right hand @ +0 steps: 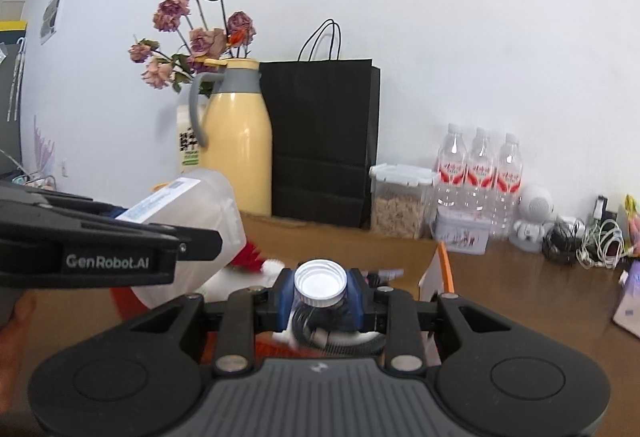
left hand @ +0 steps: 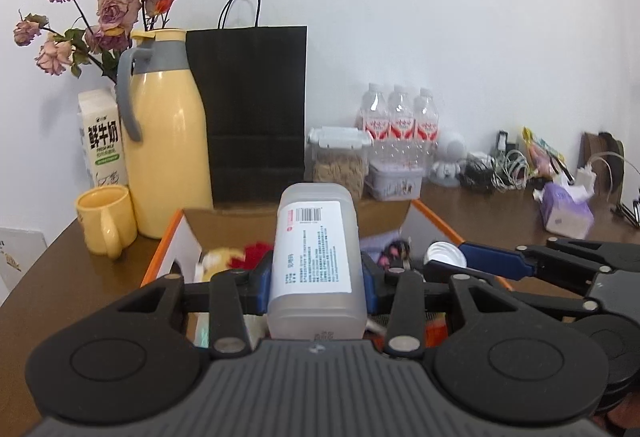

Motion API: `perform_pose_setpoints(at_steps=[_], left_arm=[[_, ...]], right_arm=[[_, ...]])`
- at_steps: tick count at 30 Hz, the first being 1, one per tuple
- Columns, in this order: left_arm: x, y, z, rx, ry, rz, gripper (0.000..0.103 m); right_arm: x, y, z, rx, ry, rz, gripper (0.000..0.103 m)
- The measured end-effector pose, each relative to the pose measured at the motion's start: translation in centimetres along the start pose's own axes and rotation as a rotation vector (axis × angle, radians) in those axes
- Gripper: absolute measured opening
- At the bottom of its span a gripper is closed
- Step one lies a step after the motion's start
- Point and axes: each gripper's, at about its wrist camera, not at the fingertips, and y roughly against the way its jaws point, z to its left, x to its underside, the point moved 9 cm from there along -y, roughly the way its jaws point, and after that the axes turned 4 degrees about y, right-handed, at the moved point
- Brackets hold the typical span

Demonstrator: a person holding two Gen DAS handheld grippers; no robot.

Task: Organize objects
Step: 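Carry the plastic box and bottle cap into the box while both tools release them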

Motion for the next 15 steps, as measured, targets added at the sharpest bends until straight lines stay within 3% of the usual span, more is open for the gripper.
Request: perform_pose_setpoints(at_steps=[8, 15], left_arm=[[-2.0, -5.8, 0.8, -0.036, 0.064, 0.023, 0.041], [-2.4, -9.9, 1.7, -0.084, 0.103, 0.052, 0.041]], right_arm=[[-2.3, -5.5, -2.0, 0.055, 0.015, 0.018, 0.027], [-1.6, -9.6, -4.3, 0.091, -0.021, 0.071, 0.027]])
